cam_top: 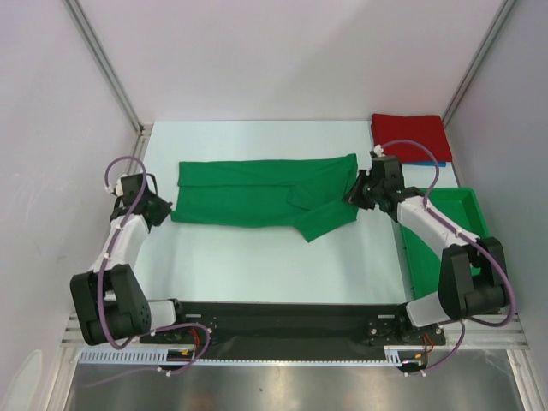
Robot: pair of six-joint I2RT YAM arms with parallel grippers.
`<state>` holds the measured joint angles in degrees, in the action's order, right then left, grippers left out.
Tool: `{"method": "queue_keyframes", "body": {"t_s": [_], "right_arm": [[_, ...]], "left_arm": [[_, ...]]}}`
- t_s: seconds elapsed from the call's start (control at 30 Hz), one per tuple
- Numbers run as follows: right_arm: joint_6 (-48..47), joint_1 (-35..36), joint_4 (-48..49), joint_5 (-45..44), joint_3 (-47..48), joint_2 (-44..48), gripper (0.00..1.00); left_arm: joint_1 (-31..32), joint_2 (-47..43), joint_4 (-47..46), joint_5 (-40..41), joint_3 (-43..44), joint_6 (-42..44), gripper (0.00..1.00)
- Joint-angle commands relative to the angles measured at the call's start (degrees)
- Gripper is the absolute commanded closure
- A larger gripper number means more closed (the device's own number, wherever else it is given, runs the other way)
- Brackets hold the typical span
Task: Fold and stack the t-shirts
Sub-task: Fold the tshirt
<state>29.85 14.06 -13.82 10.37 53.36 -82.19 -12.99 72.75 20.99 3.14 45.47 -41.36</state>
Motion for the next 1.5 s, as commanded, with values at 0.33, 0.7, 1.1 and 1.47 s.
{"method": "queue_keyframes", "body": {"t_s": [0.33, 0.7, 1.1, 1.47], "right_arm": [[-2.7, -4.0, 1.3, 6.1, 13.9, -11.5, 1.00], [-2.5, -4.6, 0.0, 8.2, 23.9, -21.3, 1.00], [-1.9, -6.5, 0.6, 9.6, 27.0, -25.3, 1.00], [-1.5, -7.2, -0.1, 11.3, 31.5, -30.7, 1.00]], "left_arm": [[-0.5, 11.6, -5.3, -1.4, 11.2, -2.1, 1.00], [-0.5, 20.4, -6.0, -2.6, 17.1, -4.0, 1.00], [-0.5, 25.5, -6.1, -2.6, 20.7, -4.5, 1.00], [-0.5, 30.2, -6.0, -4.6, 24.3, -4.9, 1.00]]}}
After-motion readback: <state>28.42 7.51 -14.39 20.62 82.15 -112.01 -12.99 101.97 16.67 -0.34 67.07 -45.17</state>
